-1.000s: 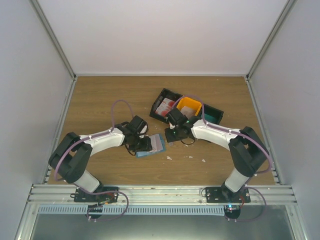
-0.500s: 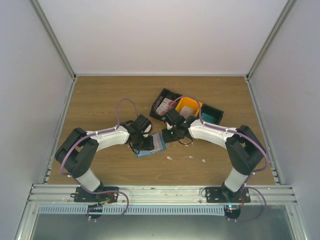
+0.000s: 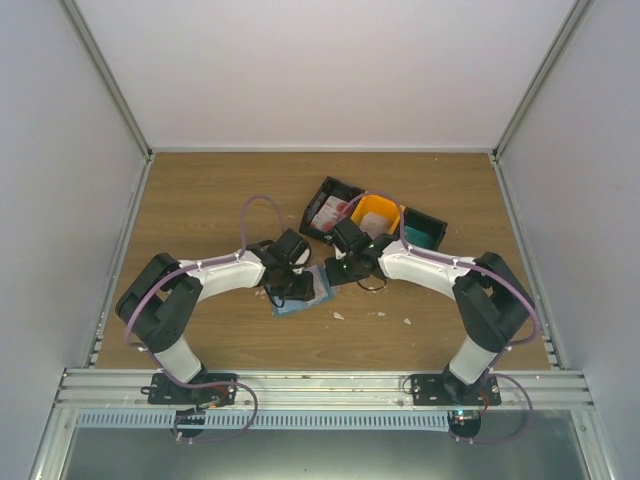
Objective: Put the credit cards into the card holder
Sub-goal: Insert the credit card into the card holder.
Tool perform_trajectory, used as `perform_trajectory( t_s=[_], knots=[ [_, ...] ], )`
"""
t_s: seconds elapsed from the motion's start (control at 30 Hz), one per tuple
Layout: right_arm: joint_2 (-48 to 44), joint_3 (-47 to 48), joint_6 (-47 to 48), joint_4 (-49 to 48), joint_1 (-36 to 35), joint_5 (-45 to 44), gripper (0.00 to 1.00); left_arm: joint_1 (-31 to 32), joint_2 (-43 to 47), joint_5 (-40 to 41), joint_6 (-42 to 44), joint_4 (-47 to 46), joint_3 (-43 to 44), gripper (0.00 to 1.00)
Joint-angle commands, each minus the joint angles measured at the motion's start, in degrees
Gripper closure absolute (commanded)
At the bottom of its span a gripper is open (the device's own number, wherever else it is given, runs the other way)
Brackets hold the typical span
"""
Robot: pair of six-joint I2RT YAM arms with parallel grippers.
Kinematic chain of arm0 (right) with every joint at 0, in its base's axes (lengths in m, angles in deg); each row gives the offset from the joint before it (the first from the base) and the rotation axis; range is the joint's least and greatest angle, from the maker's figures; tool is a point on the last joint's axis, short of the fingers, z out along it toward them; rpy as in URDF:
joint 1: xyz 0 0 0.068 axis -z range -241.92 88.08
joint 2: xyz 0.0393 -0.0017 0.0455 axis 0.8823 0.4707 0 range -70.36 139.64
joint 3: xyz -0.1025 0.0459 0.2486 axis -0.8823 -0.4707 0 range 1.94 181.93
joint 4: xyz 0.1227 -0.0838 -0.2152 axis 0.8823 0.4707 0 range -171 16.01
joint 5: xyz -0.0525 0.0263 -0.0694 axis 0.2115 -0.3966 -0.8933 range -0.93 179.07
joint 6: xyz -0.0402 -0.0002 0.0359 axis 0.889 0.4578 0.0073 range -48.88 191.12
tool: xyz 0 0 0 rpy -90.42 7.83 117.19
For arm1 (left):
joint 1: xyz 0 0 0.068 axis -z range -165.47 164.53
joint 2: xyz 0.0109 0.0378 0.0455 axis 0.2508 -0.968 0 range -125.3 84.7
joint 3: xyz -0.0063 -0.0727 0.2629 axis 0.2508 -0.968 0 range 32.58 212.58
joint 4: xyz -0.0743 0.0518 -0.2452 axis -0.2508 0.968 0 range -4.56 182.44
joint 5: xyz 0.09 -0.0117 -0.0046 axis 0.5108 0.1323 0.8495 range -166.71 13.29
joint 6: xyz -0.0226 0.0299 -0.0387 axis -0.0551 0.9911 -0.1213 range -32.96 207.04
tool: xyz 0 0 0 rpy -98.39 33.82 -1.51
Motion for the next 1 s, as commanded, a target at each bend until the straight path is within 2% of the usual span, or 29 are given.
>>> perform_trajectory(
  t_s=[0.0, 0.17, 0.23, 0.37, 0.4, 0.53, 0.77, 0.97],
  knots=[
    [-3.61, -1.17, 0.11, -0.83, -0.46, -4.95, 1.00, 0.83, 2.85, 6.06, 0.13, -0.34, -0.35, 0.59],
    [-8.01, -0.80, 2.44, -1.04, 1.33, -8.34, 1.00, 0.76, 9.83, 10.46, -2.31, -0.05, -2.72, 0.48],
    [-9.53, -1.12, 3.59, -2.54, 1.88, -7.03, 0.99, 0.52, 12.52, 12.07, -3.79, -0.06, -4.29, 0.47],
    [-11.50, -3.86, 4.86, -10.76, 2.67, 5.34, 1.00, -1.16, 17.10, 13.38, -6.29, -0.26, -8.25, 0.54],
    [-11.26, -4.48, 4.58, -12.85, 2.78, 10.31, 1.00, -1.96, 18.14, 12.77, -6.57, -0.53, -9.28, 0.57],
    [-8.24, -6.37, 1.35, -20.28, 2.77, 21.26, 1.00, -4.70, 21.16, 8.91, -6.58, -2.38, -13.29, 0.64],
    [-0.24, -8.12, -2.08, -25.90, 4.28, 29.09, 0.99, -8.09, 18.73, 5.60, -2.58, -3.88, -16.19, 0.69],
    [2.94, -9.36, -3.07, -26.78, 6.28, 31.53, 0.99, -9.10, 17.40, 3.32, -1.74, -4.64, -17.03, 0.67]
  ],
)
